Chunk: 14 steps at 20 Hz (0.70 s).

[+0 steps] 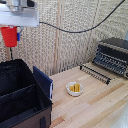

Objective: Kindly spot and seek the red cup placed ahead of you. Cautiously adjust your gripper towards the red cup, gripping it gently. Find the after-storage area of the caddy. Relocate the red cup in your grip over the rear portion and softly release it into the compartment.

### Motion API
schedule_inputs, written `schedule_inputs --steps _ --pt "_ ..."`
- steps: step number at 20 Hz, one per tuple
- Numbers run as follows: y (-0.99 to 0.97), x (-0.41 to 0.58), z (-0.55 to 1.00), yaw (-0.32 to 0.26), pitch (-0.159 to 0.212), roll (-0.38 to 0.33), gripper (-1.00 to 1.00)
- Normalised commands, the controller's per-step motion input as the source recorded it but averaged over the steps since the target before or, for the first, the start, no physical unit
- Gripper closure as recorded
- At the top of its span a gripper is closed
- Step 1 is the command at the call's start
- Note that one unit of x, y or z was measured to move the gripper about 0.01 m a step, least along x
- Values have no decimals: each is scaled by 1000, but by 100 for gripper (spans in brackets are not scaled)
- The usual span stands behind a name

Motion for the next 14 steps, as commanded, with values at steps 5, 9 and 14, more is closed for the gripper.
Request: schedule_inputs --steps 5,9,14 --pt "215 0 -146 106 -150 -241 100" --pt "0 0 -130 172 -133 -303 100" --pt "114 -46 -296 168 -49 -230 100"
